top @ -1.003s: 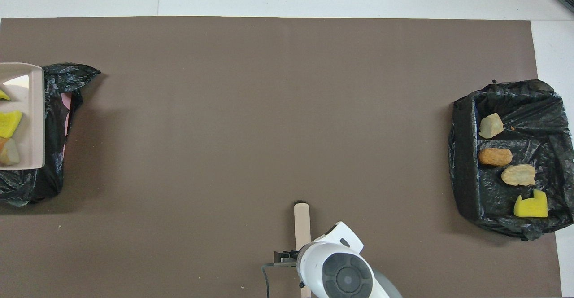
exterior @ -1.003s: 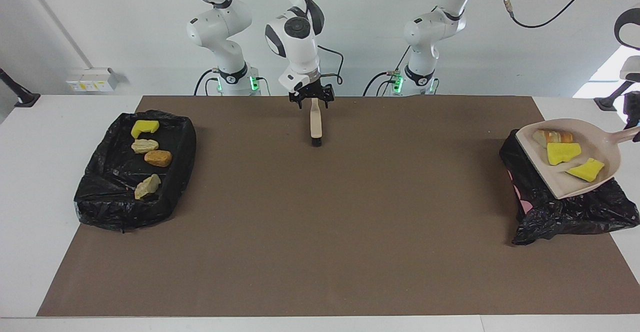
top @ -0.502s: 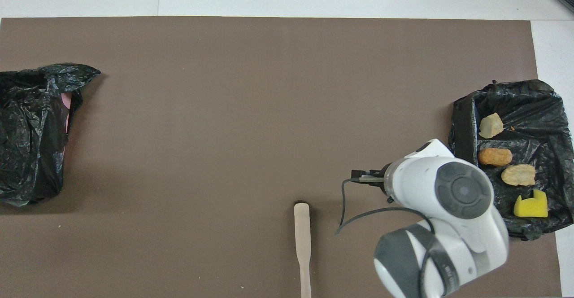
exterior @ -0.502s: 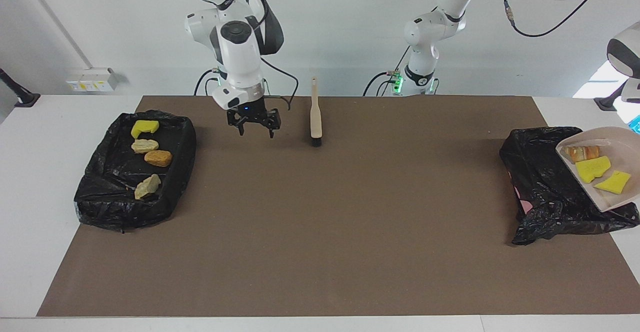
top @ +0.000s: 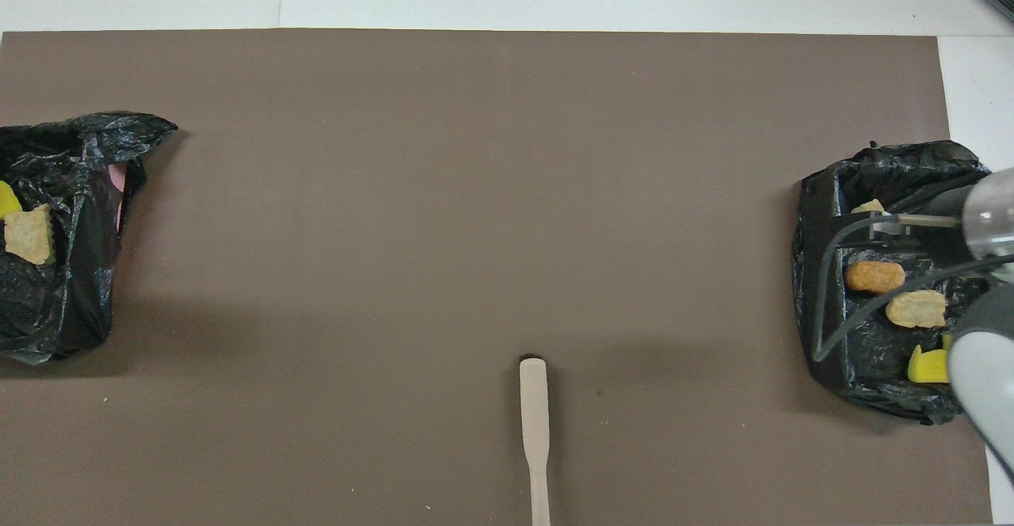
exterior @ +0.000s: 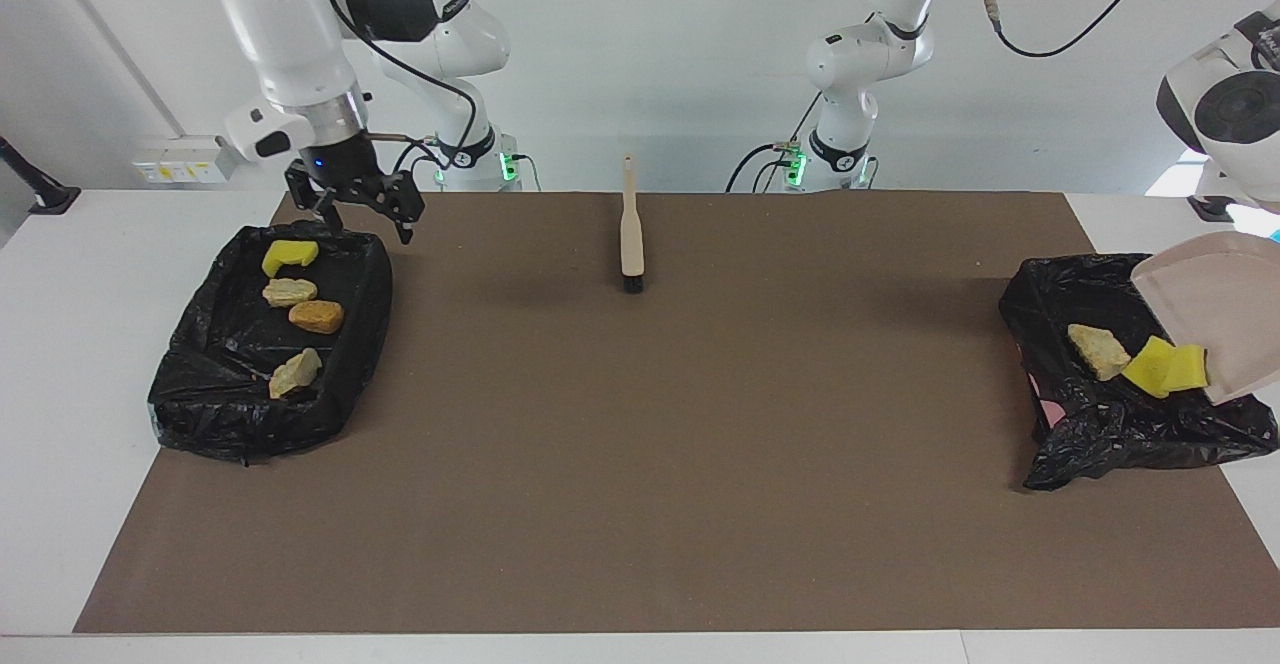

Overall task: Sweep and dump trash in bin
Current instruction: 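Tip the dustpan into the black bag with the left gripper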

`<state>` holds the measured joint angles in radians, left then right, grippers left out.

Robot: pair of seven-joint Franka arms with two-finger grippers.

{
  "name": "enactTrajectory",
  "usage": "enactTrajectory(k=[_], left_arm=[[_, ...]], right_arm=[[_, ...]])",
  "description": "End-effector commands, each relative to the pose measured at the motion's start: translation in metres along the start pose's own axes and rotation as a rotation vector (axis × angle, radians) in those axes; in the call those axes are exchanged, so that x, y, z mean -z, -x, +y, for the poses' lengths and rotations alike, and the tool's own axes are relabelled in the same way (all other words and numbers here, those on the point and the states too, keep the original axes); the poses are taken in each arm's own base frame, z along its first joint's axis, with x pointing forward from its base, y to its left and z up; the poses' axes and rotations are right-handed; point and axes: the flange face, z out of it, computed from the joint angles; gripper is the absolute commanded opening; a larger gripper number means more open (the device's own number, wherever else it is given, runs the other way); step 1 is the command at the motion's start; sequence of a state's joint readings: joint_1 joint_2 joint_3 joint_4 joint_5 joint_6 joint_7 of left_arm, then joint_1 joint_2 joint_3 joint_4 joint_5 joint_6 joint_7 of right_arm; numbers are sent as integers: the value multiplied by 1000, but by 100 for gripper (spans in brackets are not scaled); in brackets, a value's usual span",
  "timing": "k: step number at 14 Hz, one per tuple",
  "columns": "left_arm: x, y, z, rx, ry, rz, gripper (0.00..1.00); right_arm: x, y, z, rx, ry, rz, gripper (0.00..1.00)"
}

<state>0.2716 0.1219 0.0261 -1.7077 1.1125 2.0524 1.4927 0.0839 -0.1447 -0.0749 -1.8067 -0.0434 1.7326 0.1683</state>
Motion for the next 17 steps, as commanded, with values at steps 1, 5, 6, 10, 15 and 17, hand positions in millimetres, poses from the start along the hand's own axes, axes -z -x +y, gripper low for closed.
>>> enactTrajectory(k=[1,5,6,10,15,17], left_arm=[[12,15,14,4,2,-79,0],[32,35,17,41,-18,-94,0],[36,31,16,48,-5,-89,0],[72,-2,6,131,29,13,0],[108,-41,4,377,134,180,0],[129,-59,4,499,193,231,0]], right_arm=[[33,-9,30,12,3,-3,100],[76,1,38,-4,-35,-19,100],[71,5,30,9,-35,-38,100],[70,7,13,48,-44,3,100],[64,9,35,98,-24,-25,100],[64,8,36,99,-24,-25,100]])
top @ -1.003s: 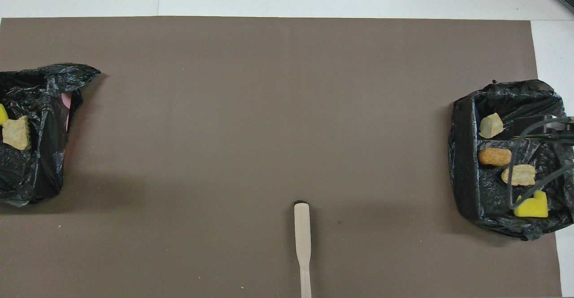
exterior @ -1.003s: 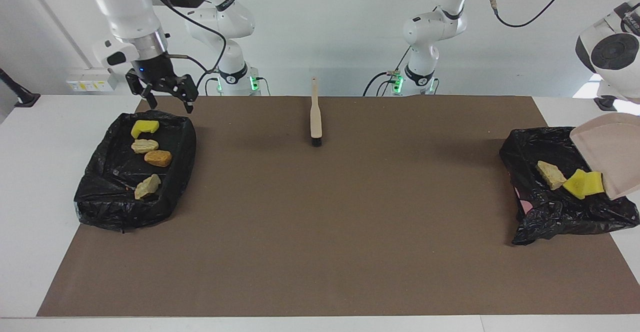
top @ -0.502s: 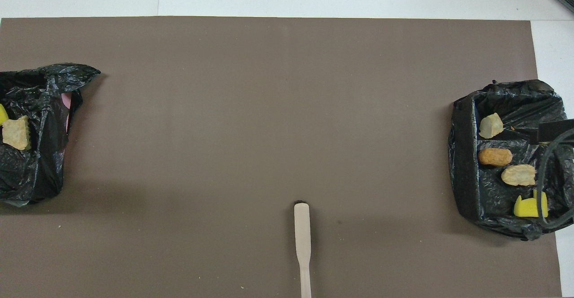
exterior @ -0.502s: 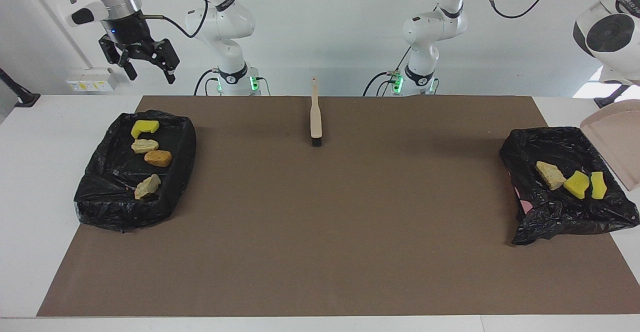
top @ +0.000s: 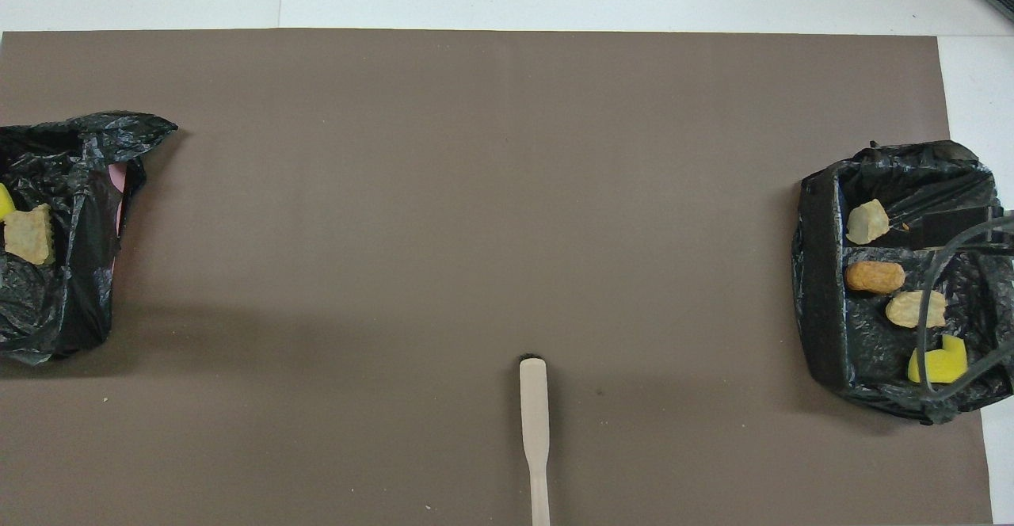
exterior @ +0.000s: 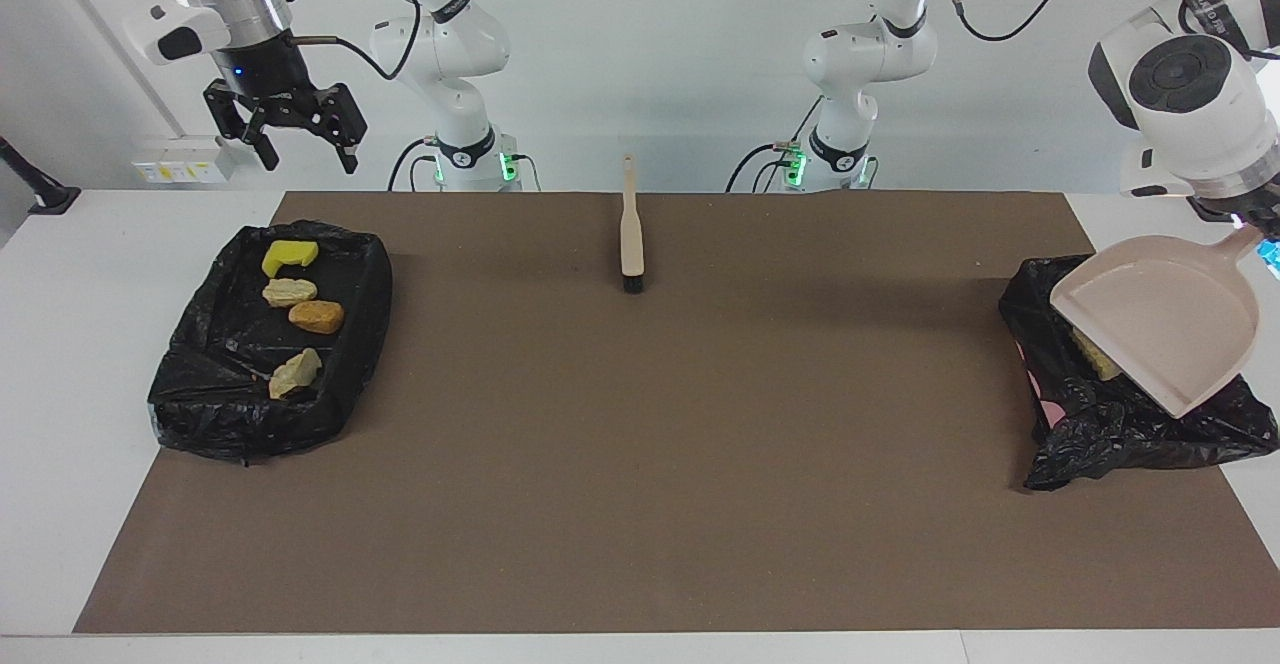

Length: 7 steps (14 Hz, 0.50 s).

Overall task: Sweep and dump trash in bin
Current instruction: 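Tip the dustpan into the black bag with the left gripper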

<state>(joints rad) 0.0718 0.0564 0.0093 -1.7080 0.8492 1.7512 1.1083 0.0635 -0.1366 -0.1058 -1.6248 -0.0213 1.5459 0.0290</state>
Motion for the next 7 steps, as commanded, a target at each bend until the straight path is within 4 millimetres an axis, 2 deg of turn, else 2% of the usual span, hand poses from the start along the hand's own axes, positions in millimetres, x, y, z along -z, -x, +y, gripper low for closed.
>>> enactTrajectory(k=[1,4,7], left_arm=[[30,-22,19,151,71,47,0],[63,-55,42,311,164,93,0],[105,-93,73,503,272,151,0]], right_arm=[[-2,5,7,17,-5,-13,100],[-3,8,8,17,-7,-33,100],[-1,6,12,9,-7,-17,100]])
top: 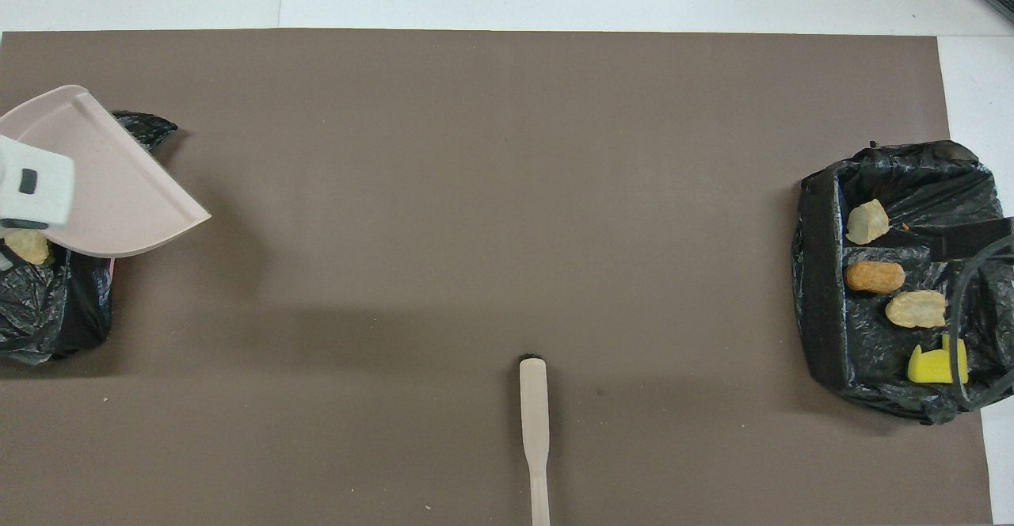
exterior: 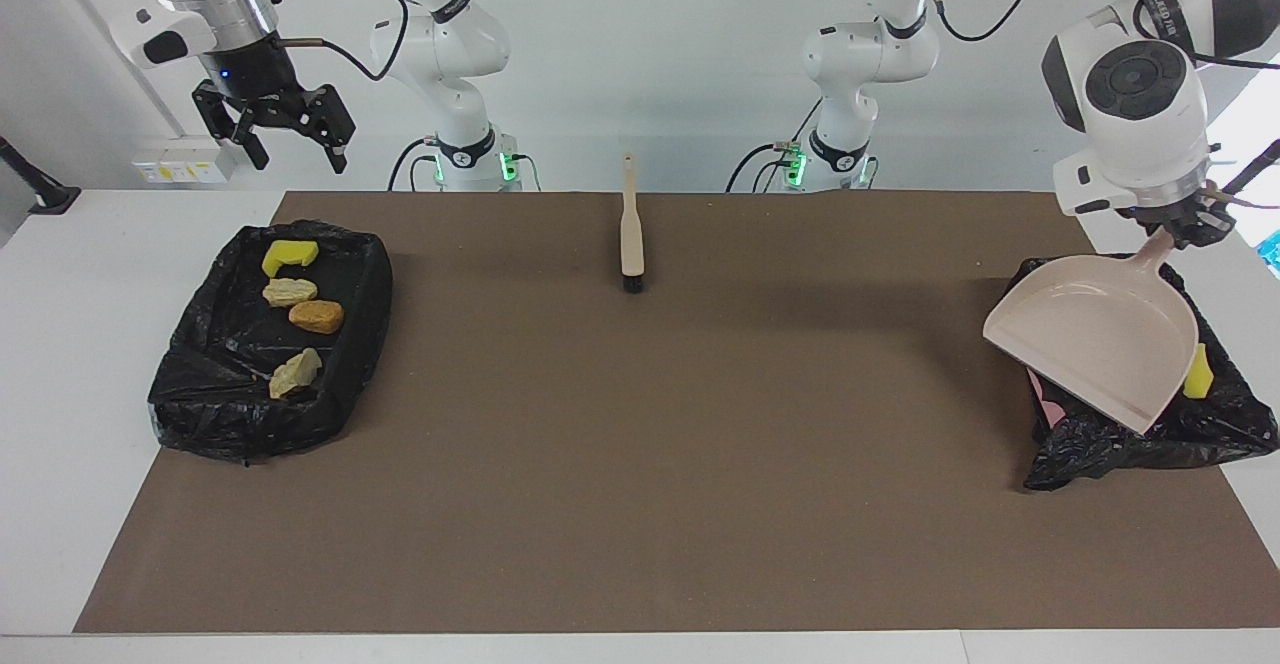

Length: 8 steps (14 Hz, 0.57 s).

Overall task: Sweep and dump trash in bin
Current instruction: 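Tip the dustpan into the black bag with the left gripper, then bring the empty dustpan back and set it on the mat center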

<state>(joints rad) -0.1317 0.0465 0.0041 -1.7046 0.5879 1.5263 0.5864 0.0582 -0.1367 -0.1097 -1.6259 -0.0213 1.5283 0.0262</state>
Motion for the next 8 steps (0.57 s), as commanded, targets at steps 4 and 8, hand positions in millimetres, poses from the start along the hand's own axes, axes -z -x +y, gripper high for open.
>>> enactTrajectory(k=[4,8], left_arm=[[69,-34,89,313,181,111,0],[110,-61,140,486,350,197,0]], right_arm=[[0,7,8,17,-8,-9,100],[-2,4,8,20,-8,2,100]])
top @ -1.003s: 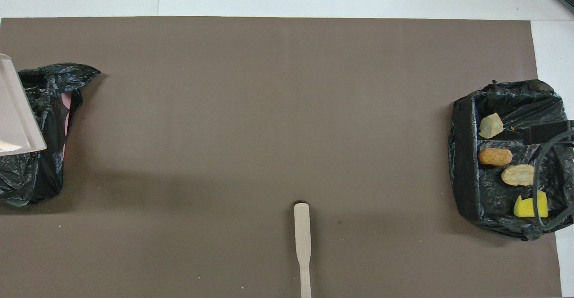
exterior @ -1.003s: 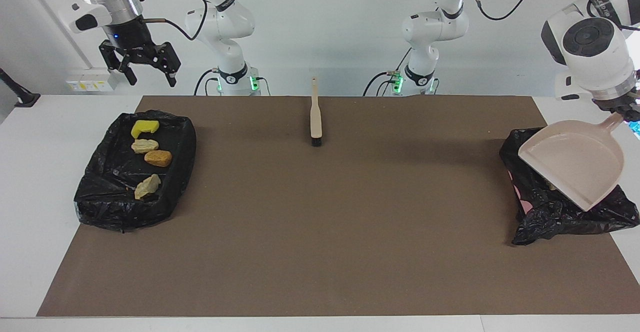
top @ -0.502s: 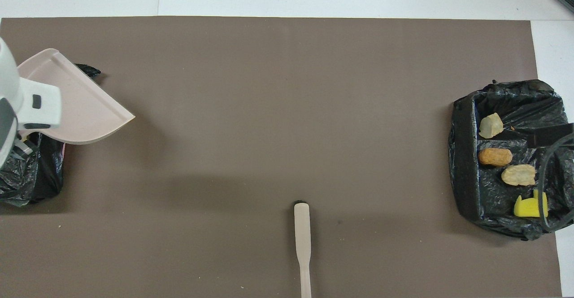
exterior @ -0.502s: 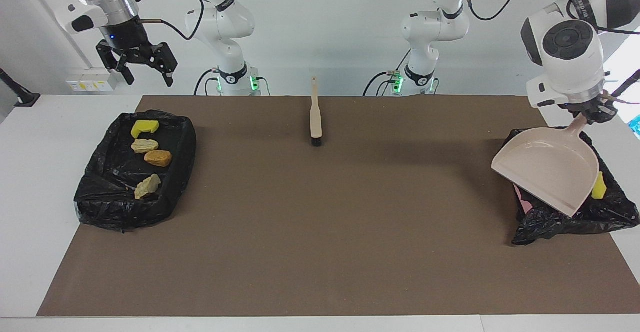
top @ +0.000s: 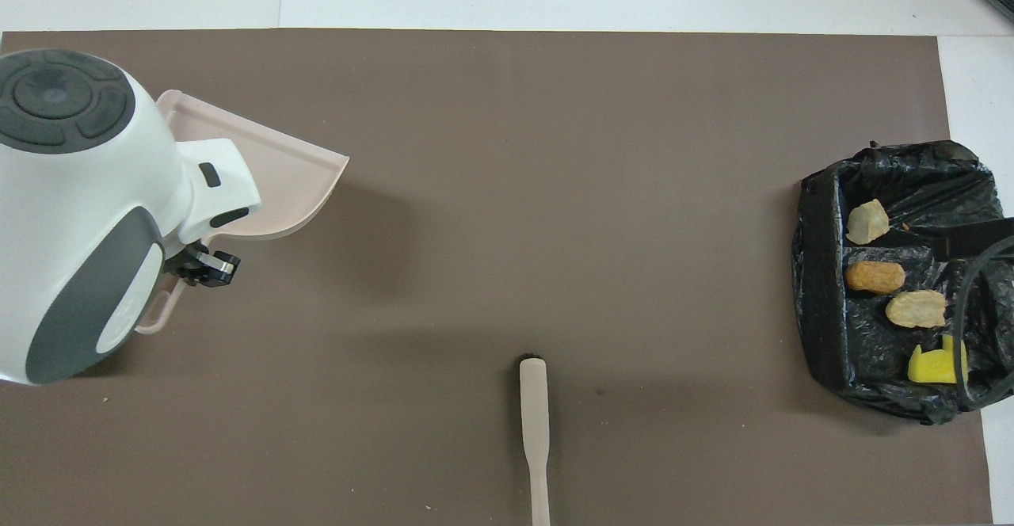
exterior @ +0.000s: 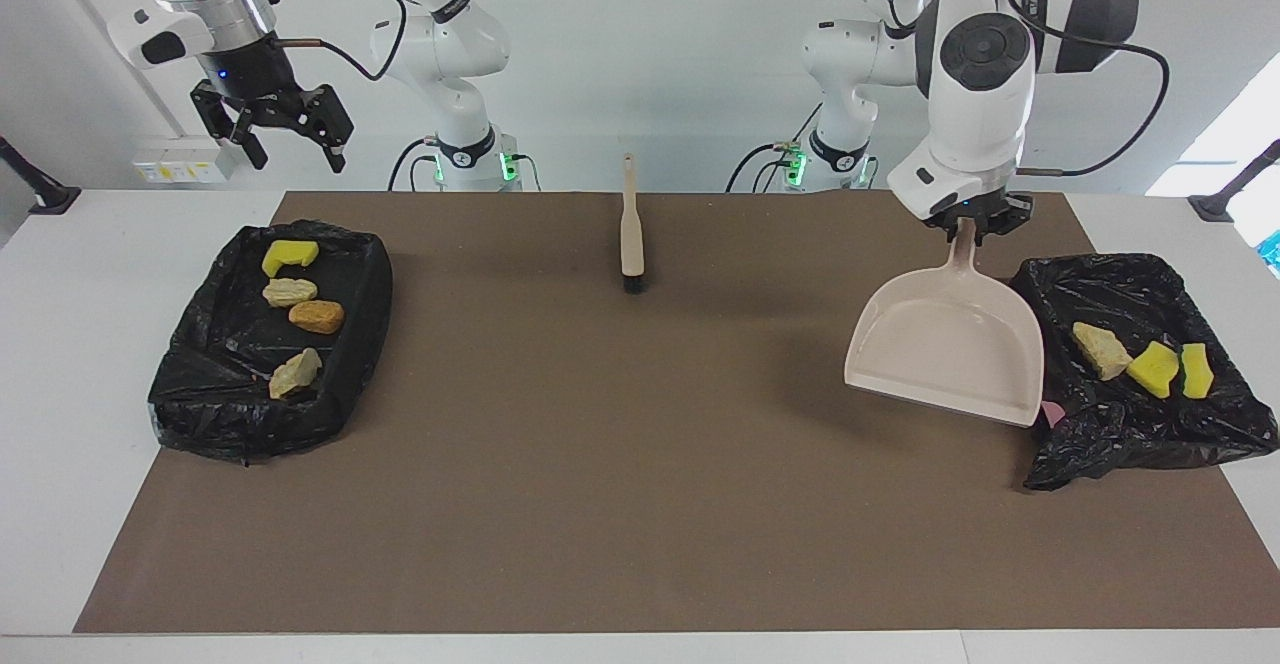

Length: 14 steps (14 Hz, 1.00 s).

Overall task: Sweep and dump trash in bin
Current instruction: 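Bring the empty dustpan back and set it on the mat center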

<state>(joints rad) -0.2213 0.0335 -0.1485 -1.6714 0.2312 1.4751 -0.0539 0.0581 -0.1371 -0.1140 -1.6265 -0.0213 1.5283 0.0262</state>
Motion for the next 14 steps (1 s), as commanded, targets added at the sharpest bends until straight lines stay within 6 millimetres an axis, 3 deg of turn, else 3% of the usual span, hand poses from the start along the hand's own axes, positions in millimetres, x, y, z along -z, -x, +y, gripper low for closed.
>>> enactTrajectory(k=[1,4,9,12,14], left_arm=[[21,0,38,109,137,52,0],[43,2,91,119,193,140,0],[47,-8,138,67,311,202,0],[30,-28,158,59,332,209,0],[10,-43,191,58,341,195,0]], right_arm=[[-2,4,6,23,-8,2,100],[-4,6,7,23,-8,-7,100],[-6,6,7,23,-8,-7,100],[-7,6,9,22,-9,-13,100],[-9,8,13,25,-11,-18,100]])
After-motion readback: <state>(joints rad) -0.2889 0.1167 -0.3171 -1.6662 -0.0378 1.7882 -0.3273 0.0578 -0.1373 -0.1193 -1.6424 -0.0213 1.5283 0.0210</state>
